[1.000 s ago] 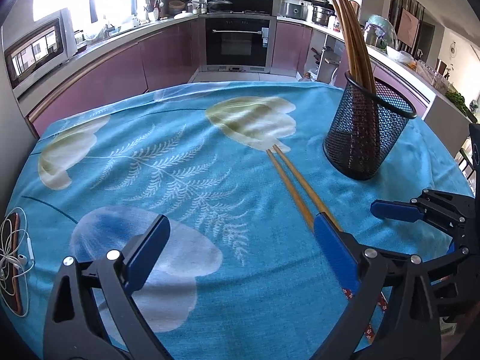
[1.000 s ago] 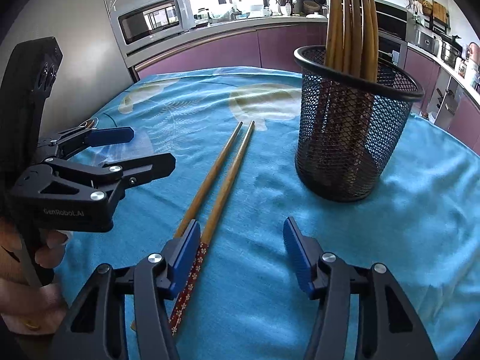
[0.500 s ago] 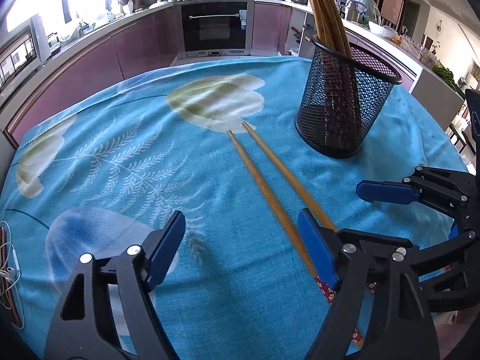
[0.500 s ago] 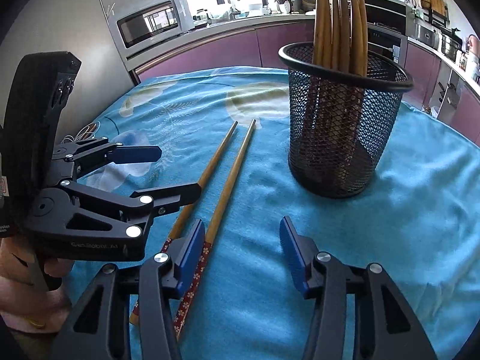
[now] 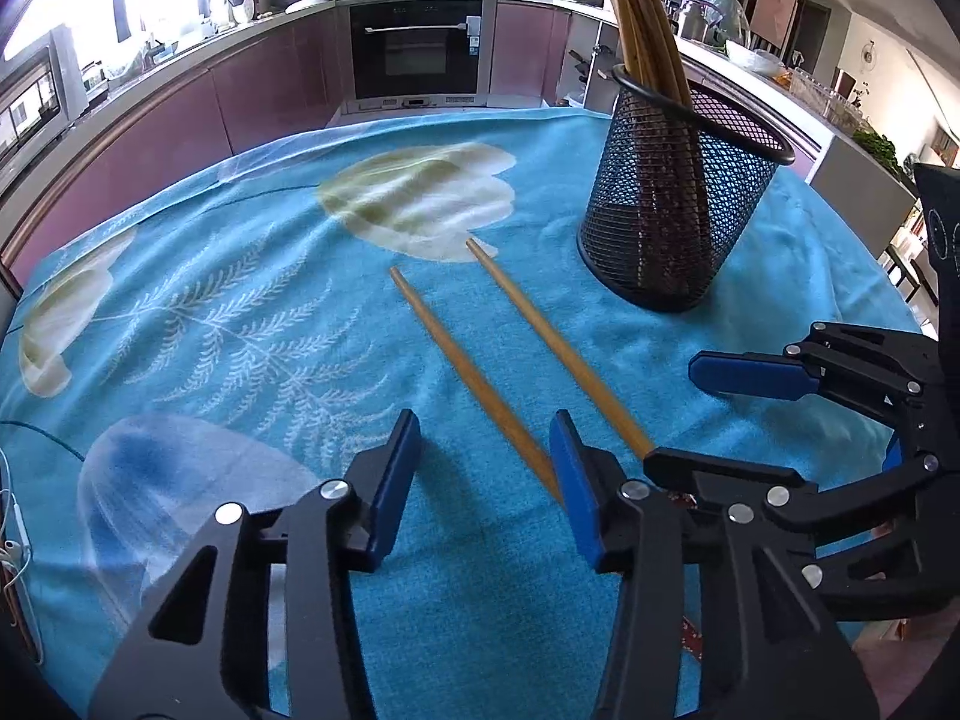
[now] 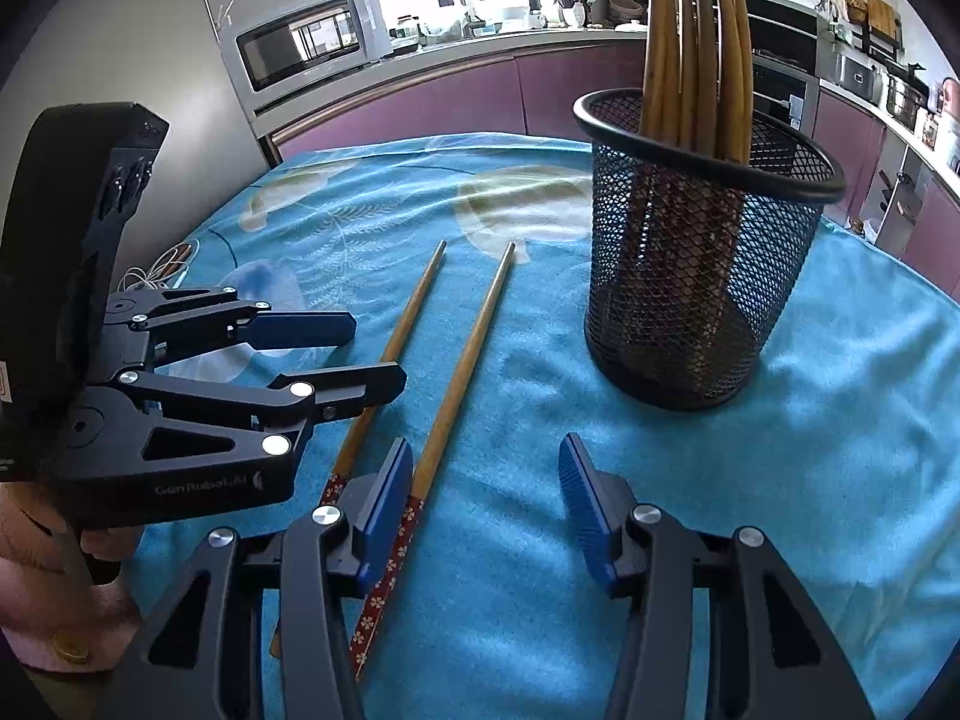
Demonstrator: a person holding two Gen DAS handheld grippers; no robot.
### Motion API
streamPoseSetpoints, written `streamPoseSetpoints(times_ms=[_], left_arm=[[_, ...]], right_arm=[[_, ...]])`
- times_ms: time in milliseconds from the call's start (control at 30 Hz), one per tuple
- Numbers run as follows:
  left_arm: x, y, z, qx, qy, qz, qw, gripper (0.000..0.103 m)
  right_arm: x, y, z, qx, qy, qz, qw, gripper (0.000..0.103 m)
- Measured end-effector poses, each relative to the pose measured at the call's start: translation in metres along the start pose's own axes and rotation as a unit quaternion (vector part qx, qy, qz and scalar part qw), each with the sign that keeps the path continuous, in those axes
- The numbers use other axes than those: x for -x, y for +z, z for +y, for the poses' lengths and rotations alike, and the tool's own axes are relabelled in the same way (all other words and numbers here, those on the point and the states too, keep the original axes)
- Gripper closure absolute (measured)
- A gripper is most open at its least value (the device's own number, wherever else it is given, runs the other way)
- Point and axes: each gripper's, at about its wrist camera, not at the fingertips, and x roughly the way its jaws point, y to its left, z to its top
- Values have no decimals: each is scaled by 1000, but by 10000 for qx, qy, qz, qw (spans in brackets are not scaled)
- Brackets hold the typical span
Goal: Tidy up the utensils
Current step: 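Position both open grippers over the two chopsticks on the cloth, then close the left gripper on one chopstick while the right gripper closes on the other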
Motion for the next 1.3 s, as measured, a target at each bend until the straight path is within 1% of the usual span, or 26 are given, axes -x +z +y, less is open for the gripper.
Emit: streamPoseSetpoints(times_ms=[100, 167, 267, 367, 433, 500, 533, 600, 700, 733, 767, 800, 1033, 1100, 1167, 1300], left_arm=[[0, 1, 2, 35, -45, 7, 10000, 66], [1, 2, 5, 83, -65, 12, 9999, 73], [1, 2, 8, 149, -100, 17, 9998, 80], [1, 2, 9, 170, -125, 5, 9998, 85], [2, 2, 9, 181, -130, -15, 9998, 87], [2, 1, 9, 206, -142, -24, 9997, 89], [3, 1, 9, 201, -144, -29, 9997, 89], [3, 0, 8, 202, -149, -33, 9997, 90], [3, 0, 9, 213, -147, -22, 9997, 90], [3, 1, 9, 239, -133, -2, 9996, 87], [2, 1, 11, 285, -105, 20, 9995, 79], [1, 1, 11, 291, -69, 25, 9995, 77], [-1, 2, 10, 263, 2, 15, 9997, 77], [-1, 2, 9, 270, 29, 8, 9996, 79], [-2, 2, 10, 308, 35, 2, 9995, 86], [-1, 2, 10, 382, 38, -25, 9993, 90]], right_arm=[[-4, 4, 3, 62, -28, 12, 10000, 58], [-7, 7, 5, 68, -30, 13, 10000, 59], [-11, 11, 7, 85, -26, 15, 10000, 63], [-14, 14, 7, 92, -61, 17, 9999, 69], [-15, 16, 7, 72, -59, 24, 10000, 76], [-16, 17, 6, 50, -45, 34, 10000, 82], [-16, 17, 5, 38, -35, 40, 10000, 87], [-16, 17, 4, -2, 26, 63, 10000, 92], [-17, 17, 2, -56, 70, 72, 9999, 92], [-17, 17, 1, -73, 80, 75, 9999, 92], [-17, 17, 1, -92, 88, 81, 9999, 92], [-17, 17, 0, -103, 91, 85, 9999, 92], [-18, 20, -3, -122, 85, 88, 9999, 92], [-18, 21, -3, -118, 80, 87, 9999, 92], [-19, 22, -2, -135, 79, 88, 9998, 93], [-18, 21, -5, -241, 176, 81, 9995, 97]])
